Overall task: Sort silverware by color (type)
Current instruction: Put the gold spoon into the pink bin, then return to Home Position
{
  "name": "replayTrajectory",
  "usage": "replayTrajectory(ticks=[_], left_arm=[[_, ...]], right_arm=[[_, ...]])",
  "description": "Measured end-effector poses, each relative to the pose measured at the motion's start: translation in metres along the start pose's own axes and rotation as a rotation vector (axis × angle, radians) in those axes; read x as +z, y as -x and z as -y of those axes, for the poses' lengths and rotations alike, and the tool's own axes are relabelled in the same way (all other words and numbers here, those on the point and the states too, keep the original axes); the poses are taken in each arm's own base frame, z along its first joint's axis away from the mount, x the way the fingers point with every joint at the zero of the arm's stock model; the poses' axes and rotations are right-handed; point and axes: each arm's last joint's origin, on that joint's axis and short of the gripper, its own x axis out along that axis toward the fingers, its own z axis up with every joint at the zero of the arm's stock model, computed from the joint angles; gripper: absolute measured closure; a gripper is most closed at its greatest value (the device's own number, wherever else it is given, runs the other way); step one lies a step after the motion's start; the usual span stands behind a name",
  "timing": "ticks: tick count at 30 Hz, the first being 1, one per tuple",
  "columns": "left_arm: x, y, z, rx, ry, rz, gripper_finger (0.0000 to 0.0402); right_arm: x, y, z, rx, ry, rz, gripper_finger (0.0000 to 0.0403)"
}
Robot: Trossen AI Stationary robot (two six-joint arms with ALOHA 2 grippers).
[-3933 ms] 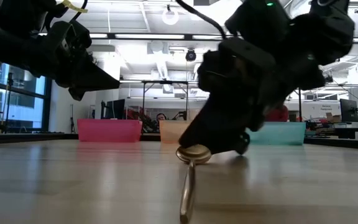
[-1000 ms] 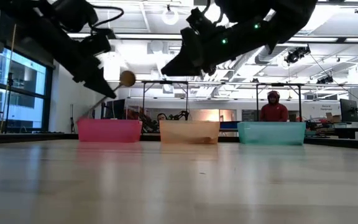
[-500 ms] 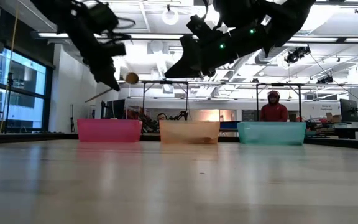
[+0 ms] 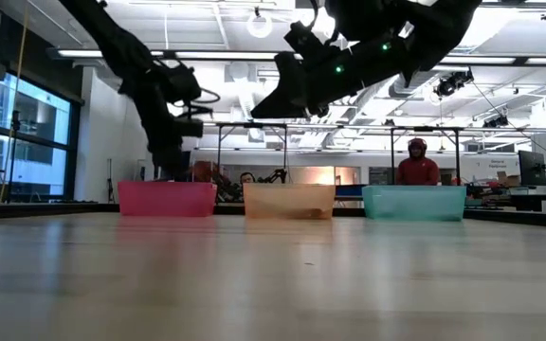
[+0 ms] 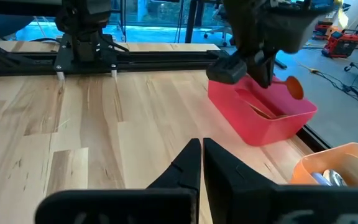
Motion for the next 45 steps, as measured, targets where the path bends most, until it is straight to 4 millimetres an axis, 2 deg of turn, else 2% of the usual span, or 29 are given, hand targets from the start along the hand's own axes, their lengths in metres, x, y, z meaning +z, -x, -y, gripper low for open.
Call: replayTrajectory(ticks=[8, 13, 19, 24, 31, 35, 39, 42, 45], left_arm=[[-0.01, -0.024, -0.001, -0.069, 0.043, -0.055, 0.0391], [-0.011, -0.027, 0.0, -0.076, 0.05, -0.066, 0.0368], [-0.006, -0.009, -0.007, -0.043, 0.085, 0.004, 0.0331], [-0.007, 0.019, -0.008, -0.125, 0.193, 0.161, 0.0334], [-0.027, 0.047, 0.025, -0.269, 0.219, 0.515, 0.0396], [-0.041, 0.06, 0.05, -0.353, 0.198, 0.714, 0.0396], [-0.057, 0.067, 0.072, -0.456, 0.203, 0.827, 0.0401], [-0.066, 0.073, 0.085, -0.493, 0.199, 0.875, 0.0401], [-0.075, 0.077, 0.096, -0.523, 0.177, 0.92, 0.0401]], right_arm=[[0.0, 0.001, -0.003, 0.01, -0.002, 0.0, 0.0403], [0.0, 0.001, -0.003, 0.01, -0.004, -0.001, 0.0403], [-0.001, 0.001, -0.003, 0.01, 0.011, -0.012, 0.0403], [-0.003, 0.001, -0.003, 0.011, 0.102, -0.027, 0.0403], [-0.005, -0.006, 0.019, 0.15, 0.164, -0.022, 0.0403], [-0.007, -0.01, 0.037, 0.224, 0.183, -0.01, 0.0403], [-0.01, -0.01, 0.048, 0.264, 0.175, -0.018, 0.0403], [-0.012, 0.003, 0.05, 0.257, 0.192, 0.034, 0.0403], [-0.02, 0.029, 0.053, 0.24, 0.174, 0.115, 0.0403]])
